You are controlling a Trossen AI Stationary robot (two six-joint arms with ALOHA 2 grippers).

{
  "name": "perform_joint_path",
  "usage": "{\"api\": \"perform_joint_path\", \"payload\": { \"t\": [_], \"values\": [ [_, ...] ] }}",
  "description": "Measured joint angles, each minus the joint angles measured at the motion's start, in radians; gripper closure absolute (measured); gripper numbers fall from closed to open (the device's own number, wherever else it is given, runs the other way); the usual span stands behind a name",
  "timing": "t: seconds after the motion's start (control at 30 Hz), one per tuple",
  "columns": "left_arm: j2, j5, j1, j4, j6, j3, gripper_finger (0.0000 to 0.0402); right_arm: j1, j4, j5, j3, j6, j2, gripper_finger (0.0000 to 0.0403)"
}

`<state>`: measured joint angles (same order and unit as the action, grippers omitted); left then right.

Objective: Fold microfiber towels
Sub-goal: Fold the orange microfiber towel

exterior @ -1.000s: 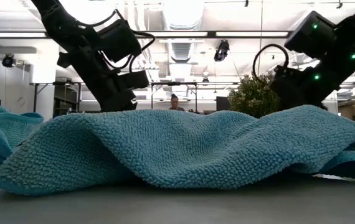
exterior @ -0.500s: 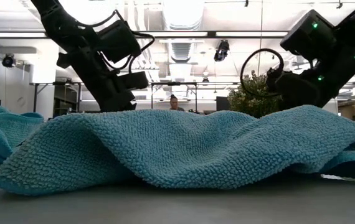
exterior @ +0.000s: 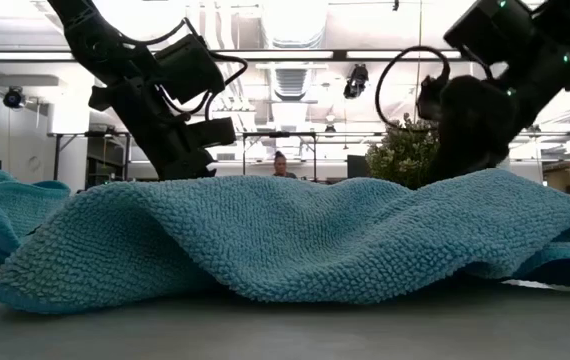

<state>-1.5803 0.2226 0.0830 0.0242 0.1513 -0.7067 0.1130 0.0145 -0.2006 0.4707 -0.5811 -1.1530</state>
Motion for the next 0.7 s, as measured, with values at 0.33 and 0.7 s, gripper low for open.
{"api": "perform_joint_path", "payload": {
  "t": [0.33, 0.7],
  "values": [
    [-0.002, 0.0, 0.0, -0.001, 0.0, 0.0, 0.0244, -0.164, 0.292, -0.135, 0.01, -0.161, 0.212, 0.0248],
    [-0.002, 0.0, 0.0, -0.002, 0.0, 0.0, 0.0244, -0.259, 0.301, -0.109, -0.026, -0.231, 0.131, 0.0216]
  ]
}}
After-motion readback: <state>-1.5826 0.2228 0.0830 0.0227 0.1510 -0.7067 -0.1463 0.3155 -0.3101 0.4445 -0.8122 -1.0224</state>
